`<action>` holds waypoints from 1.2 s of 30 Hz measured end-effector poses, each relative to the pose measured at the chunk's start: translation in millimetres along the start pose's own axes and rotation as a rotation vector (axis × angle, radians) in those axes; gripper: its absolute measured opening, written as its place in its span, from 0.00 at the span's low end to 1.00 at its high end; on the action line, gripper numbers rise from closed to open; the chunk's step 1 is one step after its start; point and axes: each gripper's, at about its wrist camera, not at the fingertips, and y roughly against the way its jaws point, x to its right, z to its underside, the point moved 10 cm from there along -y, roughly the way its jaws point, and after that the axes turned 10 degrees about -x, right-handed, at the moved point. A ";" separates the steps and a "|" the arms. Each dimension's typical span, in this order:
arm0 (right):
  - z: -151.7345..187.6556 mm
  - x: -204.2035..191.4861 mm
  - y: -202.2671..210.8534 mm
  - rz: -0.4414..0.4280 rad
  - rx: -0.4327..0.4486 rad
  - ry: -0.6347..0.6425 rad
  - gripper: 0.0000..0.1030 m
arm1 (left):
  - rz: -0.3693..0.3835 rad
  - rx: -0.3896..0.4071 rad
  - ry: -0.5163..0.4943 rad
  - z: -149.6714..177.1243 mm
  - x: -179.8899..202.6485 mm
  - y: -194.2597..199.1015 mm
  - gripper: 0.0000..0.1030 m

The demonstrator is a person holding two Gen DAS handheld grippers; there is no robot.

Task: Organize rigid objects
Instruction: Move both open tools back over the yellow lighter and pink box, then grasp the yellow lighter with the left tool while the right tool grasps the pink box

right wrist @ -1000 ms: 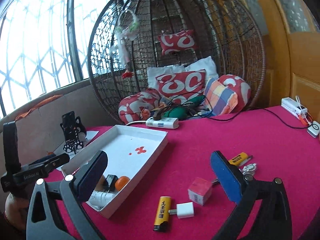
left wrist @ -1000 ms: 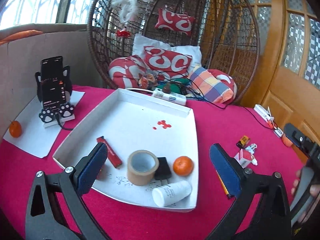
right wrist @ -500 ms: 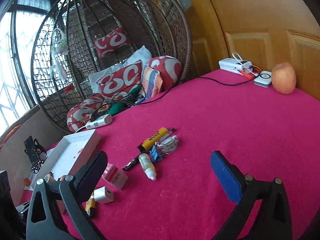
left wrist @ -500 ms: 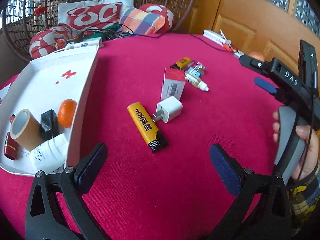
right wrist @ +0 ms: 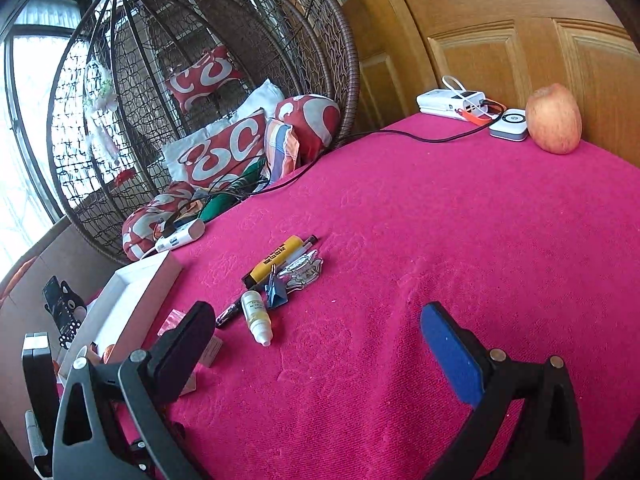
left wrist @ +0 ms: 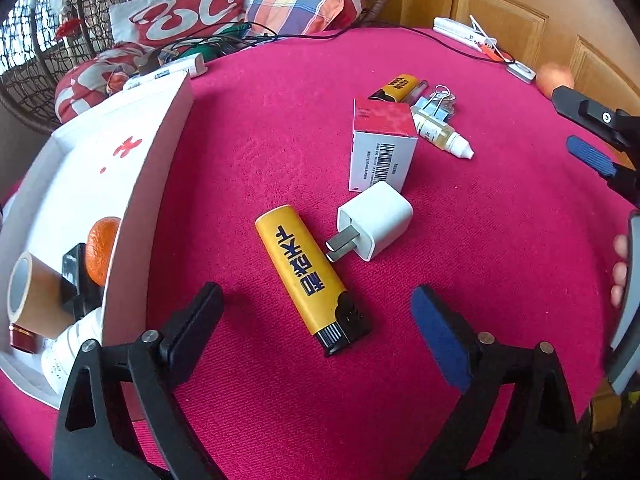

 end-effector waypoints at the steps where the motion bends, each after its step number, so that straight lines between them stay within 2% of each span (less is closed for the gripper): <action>1: 0.2 -4.8 -0.8 -0.022 -0.011 0.011 1.00 | 0.017 0.006 0.008 0.6 -2.0 0.5 0.89; 3: 2.0 -21.9 -3.6 -0.068 -0.041 0.058 1.00 | 0.012 0.018 0.003 -1.1 -3.7 1.8 0.85; 6: 5.0 -57.7 -12.6 -0.072 -0.088 0.200 1.00 | 0.007 0.027 0.001 -2.0 -5.9 4.3 0.75; 8: 9.1 -82.2 -21.1 -0.077 -0.113 0.291 1.00 | 0.003 0.038 0.000 -2.9 -9.5 6.5 0.61; 14: 23.2 -125.3 -62.9 -0.013 -0.192 0.450 1.00 | 0.022 0.054 0.012 -1.2 -17.7 10.8 0.44; 16: 31.0 -125.7 -81.5 0.030 -0.245 0.459 1.00 | 0.027 0.056 0.012 -0.3 -19.1 11.6 0.42; 19: 38.5 -123.9 -98.2 0.044 -0.284 0.452 0.98 | 0.024 0.051 0.008 -3.3 -17.2 9.9 0.43; 21: 41.7 -122.4 -102.5 0.048 -0.294 0.455 0.79 | 0.017 0.041 -0.008 -5.7 -13.9 8.4 0.43; 22: 42.8 -121.5 -103.0 0.052 -0.299 0.454 0.57 | 0.015 0.038 -0.011 -6.6 -13.3 7.5 0.46; 23: 43.4 -119.9 -103.4 0.051 -0.305 0.447 0.44 | 0.017 0.039 -0.016 -7.1 -12.2 7.1 0.49; 27: 37.2 -112.7 -91.8 0.033 -0.272 0.408 0.44 | 0.029 0.063 -0.016 -5.2 -12.5 8.2 0.49; 28: 35.4 -109.7 -86.1 0.027 -0.257 0.392 0.44 | 0.032 0.069 -0.009 -4.6 -13.3 8.9 0.44; 29: 33.2 -108.2 -81.3 0.017 -0.244 0.373 0.44 | 0.035 0.076 -0.006 -4.2 -13.9 10.3 0.29; 30: 31.5 -105.9 -75.5 0.005 -0.230 0.351 0.44 | 0.049 0.079 0.000 -3.8 -13.9 11.6 0.24; 36: 21.8 -102.7 -43.0 -0.047 -0.161 0.294 0.43 | 0.076 0.108 0.019 1.6 -10.4 22.6 0.23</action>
